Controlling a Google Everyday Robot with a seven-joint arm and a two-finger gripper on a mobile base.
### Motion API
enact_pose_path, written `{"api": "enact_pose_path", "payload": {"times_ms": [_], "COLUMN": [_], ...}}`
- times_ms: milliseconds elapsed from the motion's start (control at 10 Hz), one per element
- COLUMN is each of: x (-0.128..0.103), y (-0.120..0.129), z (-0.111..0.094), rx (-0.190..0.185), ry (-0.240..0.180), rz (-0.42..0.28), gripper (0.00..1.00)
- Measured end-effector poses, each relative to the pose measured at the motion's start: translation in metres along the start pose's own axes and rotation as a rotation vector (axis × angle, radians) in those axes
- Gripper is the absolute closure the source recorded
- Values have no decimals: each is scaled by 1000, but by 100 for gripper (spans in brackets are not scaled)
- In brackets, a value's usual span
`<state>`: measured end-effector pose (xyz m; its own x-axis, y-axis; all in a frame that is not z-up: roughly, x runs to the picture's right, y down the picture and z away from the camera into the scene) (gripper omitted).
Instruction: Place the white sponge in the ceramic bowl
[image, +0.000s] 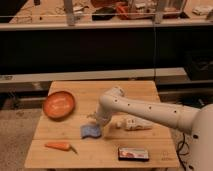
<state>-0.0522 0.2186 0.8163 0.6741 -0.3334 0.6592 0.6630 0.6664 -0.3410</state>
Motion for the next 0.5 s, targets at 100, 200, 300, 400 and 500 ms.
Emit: {"api": "enact_pose_path", "payload": {"times_ms": [100, 200, 300, 400, 500], "x": [-1, -3, -3, -3, 0], "y": [-2, -4, -6, -6, -6], "z": [2, 6, 9, 10, 12], "rx": [-7, -17, -22, -25, -30], "ry": [-3, -9, -13, -16, -20], "rz": [-7, -16, -18, -17, -13], "gripper": [20, 20, 20, 20, 20]}}
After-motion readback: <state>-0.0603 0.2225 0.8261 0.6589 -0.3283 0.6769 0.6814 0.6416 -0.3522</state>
